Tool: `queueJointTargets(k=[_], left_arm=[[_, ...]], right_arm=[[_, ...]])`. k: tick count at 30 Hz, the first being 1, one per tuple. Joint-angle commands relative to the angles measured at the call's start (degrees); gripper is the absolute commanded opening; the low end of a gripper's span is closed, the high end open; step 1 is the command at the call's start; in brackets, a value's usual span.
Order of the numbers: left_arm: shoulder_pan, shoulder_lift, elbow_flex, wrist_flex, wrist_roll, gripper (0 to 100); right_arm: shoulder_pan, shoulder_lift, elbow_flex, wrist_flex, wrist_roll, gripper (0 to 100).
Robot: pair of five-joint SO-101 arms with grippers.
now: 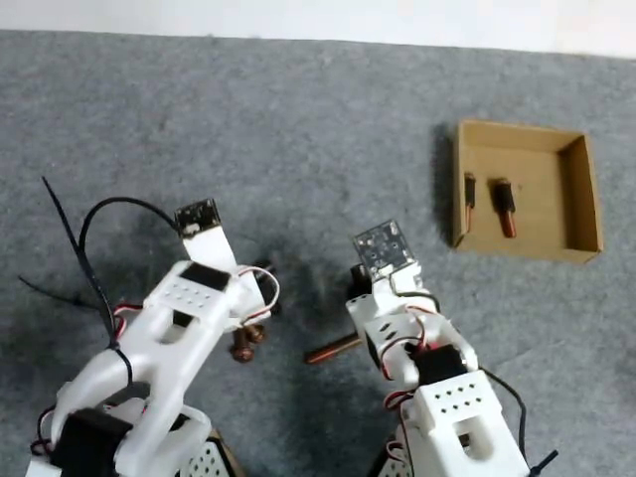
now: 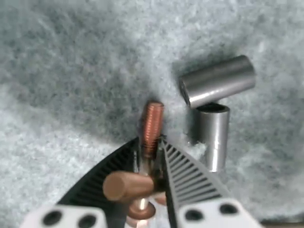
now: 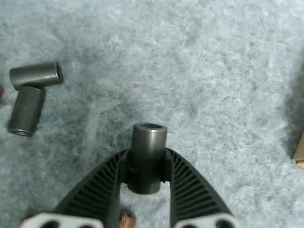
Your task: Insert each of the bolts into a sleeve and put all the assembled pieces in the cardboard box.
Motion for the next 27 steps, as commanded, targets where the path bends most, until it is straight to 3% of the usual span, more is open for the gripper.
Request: queueJointTargets(k=[1,10,20,27], left_arm=[[-0.75,-6.9,1.63,-0.35,-0.18,0],[-0.75,-22.81,8.04,-0.35,-0.26,0],[-4.26,-51.56,21.67,-1.85,-0.44,0],[-6.9,-74.24,34.77,-6.68,-7.47,0]], right_arm=[[0.75,-1.19,-0.31,-1.63,-0.18,0.5],[0.75,-1.19,-0.31,-1.63,-0.18,0.5],[0.75,-1.19,-0.31,-1.63,-0.18,0.5],[0.75,-1.19,-0.31,-1.63,-0.18,0.5]])
